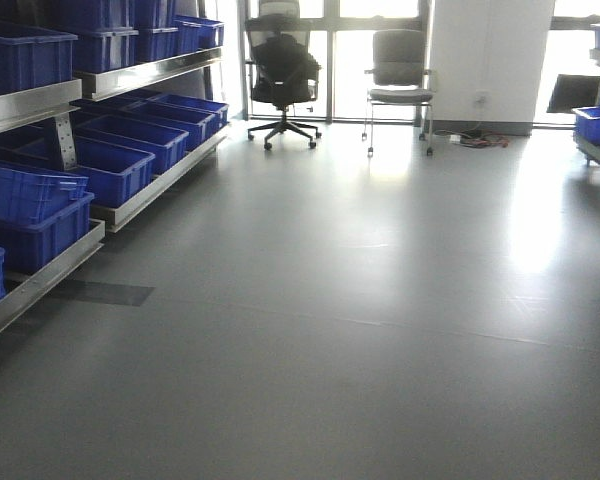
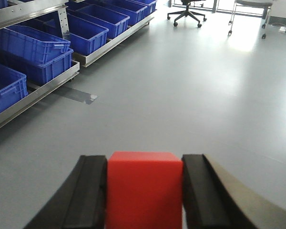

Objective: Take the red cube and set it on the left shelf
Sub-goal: 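Drive the base away from the table toward the crate shelves, then turn and approach the shelf of blue crates, holding the cube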

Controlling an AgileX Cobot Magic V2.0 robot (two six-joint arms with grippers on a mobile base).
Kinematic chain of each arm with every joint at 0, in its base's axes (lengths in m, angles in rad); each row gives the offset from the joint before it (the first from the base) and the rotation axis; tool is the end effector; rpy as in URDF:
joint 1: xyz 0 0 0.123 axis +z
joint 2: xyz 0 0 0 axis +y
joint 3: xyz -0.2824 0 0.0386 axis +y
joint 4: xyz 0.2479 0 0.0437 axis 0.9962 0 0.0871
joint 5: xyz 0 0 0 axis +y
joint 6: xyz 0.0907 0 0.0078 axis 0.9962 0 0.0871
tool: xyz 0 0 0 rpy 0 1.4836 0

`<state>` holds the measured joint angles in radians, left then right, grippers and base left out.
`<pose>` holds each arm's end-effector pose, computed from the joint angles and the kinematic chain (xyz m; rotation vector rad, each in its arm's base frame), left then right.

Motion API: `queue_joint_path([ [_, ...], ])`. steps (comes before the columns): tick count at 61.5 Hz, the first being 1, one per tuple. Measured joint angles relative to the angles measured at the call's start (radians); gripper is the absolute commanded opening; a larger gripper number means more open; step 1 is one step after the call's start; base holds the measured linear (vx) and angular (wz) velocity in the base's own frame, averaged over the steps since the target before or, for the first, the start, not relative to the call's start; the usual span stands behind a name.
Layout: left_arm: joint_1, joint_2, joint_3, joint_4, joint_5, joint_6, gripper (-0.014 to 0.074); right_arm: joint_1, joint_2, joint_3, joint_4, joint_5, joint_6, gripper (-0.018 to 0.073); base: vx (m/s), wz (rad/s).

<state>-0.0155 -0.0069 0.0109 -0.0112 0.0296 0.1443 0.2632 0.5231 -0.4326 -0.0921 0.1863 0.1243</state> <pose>0.0563 -0.0009 0.2071 0.1129 1.5137 0.0939 0.1113 0.0284 0.3014 -0.1895 1.7537 0.2010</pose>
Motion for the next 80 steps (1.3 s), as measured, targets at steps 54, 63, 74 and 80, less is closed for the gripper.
queue_joint_path([
  [54, 0.000, 0.000, 0.000, 0.000, 0.000, 0.000, 0.0106, 0.000, 0.000, 0.000, 0.000, 0.002, 0.000, 0.0057, 0.61, 0.29],
  [63, 0.000, 0.000, 0.000, 0.000, 0.000, 0.000, 0.0106, 0.000, 0.000, 0.000, 0.000, 0.002, 0.000, 0.0057, 0.54, 0.47],
  [74, 0.000, 0.000, 0.000, 0.000, 0.000, 0.000, 0.0106, 0.000, 0.000, 0.000, 0.000, 0.003, 0.000, 0.0057, 0.50, 0.55],
  [80, 0.000, 0.000, 0.000, 0.000, 0.000, 0.000, 0.0106, 0.000, 0.000, 0.000, 0.000, 0.003, 0.000, 0.0057, 0.47, 0.61],
])
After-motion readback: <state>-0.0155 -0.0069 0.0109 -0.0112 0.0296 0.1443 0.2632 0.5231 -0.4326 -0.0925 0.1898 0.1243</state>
